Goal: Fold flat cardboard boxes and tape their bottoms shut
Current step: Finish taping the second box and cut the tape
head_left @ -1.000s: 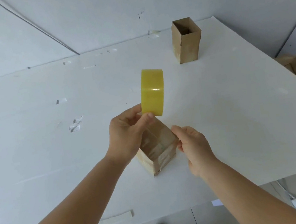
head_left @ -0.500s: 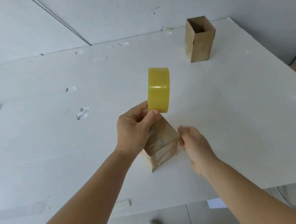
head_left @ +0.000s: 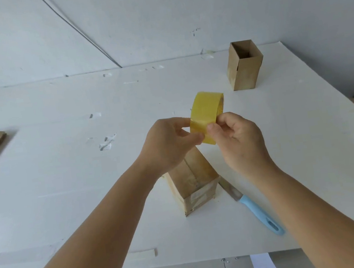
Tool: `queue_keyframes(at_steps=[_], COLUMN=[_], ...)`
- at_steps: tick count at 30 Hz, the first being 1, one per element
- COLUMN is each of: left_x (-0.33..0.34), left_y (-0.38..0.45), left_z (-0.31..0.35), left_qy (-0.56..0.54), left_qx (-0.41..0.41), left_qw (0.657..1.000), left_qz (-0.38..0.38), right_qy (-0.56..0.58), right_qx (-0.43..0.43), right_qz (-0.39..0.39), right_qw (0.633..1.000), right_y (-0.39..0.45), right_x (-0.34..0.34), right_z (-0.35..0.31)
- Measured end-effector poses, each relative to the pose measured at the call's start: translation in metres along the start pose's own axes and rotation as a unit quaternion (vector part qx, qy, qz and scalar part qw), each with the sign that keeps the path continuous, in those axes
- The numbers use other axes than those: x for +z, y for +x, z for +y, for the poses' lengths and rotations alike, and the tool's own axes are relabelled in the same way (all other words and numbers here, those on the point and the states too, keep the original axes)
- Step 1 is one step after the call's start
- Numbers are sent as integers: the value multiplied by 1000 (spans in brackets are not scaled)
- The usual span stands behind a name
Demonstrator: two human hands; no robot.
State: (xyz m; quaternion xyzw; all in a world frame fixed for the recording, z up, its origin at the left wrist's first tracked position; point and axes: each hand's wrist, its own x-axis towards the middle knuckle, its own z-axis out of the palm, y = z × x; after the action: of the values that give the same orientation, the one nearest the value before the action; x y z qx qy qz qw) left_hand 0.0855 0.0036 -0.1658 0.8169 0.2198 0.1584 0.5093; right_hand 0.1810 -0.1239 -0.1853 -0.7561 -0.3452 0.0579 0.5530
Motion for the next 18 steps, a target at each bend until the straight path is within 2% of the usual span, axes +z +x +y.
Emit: queue_keyframes(at_steps=[4, 7, 14, 18], left_x=[3, 10, 20, 15], left_y=[5, 4, 1, -10], left_z=[8, 4, -17, -29], left_qy=[130, 214, 244, 293], left_qx=[35, 36, 5, 9], left_qw=[991, 976, 969, 955], left_qz=[13, 33, 45, 57], right_qy=[-70, -71, -122, -218], right_qx=[-16, -5, -4, 1], right_qz=[19, 26, -16, -7], right_qw=[997, 997, 992, 976], right_y=[-1, 0, -3, -3], right_x=[-1, -6, -12, -16], right_z=[-1, 2, 16, 41])
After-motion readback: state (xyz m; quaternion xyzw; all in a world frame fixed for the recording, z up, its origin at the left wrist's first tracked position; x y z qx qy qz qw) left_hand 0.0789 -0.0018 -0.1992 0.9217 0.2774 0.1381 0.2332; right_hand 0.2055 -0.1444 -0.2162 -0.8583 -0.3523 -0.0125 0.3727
